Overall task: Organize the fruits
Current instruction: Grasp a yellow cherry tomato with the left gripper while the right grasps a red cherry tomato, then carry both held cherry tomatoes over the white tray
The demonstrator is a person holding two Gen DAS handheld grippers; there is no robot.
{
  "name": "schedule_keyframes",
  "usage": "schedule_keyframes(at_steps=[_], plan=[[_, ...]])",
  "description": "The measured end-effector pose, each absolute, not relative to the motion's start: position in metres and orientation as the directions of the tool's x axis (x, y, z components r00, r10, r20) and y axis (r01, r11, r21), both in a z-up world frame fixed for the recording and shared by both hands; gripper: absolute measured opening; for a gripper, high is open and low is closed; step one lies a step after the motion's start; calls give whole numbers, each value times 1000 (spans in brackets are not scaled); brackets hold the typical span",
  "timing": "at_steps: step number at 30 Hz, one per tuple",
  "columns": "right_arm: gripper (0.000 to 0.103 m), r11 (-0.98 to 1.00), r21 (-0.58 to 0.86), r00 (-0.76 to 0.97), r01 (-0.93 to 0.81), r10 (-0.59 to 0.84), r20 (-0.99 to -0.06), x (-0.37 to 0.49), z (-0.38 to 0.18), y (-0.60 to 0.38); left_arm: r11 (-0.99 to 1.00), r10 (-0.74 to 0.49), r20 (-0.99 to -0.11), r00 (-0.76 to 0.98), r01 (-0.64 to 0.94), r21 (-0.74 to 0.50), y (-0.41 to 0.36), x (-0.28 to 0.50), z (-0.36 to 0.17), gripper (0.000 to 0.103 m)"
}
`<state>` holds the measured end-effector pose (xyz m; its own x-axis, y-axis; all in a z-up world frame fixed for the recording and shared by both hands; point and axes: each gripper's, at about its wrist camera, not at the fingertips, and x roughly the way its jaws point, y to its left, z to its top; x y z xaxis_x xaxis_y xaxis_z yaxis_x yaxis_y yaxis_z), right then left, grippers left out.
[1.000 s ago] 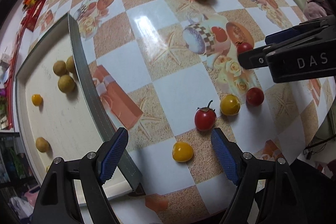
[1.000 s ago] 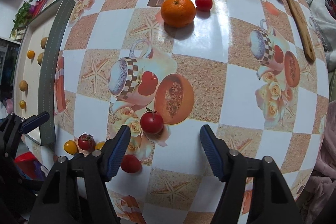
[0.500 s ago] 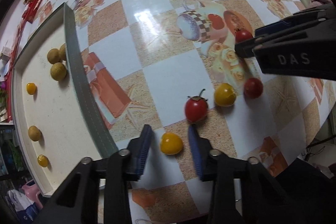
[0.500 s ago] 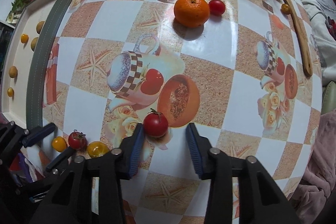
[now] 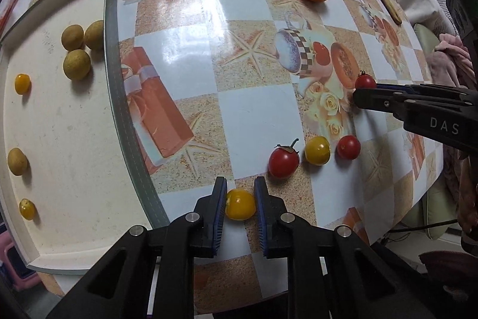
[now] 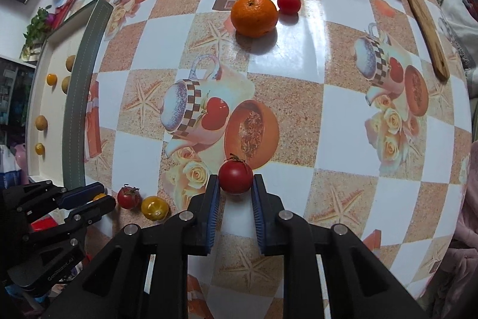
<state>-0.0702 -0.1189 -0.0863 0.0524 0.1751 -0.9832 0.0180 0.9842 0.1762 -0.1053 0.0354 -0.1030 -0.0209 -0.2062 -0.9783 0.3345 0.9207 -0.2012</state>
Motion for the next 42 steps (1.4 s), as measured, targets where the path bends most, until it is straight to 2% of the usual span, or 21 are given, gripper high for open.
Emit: schedule_keyframes(at_steps=[15, 24, 42], plan=[[23, 979, 199, 66, 44, 196, -978, -71, -81, -147, 901, -218, -975, -36, 378, -216, 30, -98, -97, 20], [23, 976, 213, 89, 37, 209, -974, -64, -66, -144, 894, -257, -966, 14, 384, -232, 31, -91, -71, 20], [23, 965, 234, 111, -122, 248, -962, -20, -36, -73, 956, -249, -956, 157, 200, -216, 120, -61, -46, 20]])
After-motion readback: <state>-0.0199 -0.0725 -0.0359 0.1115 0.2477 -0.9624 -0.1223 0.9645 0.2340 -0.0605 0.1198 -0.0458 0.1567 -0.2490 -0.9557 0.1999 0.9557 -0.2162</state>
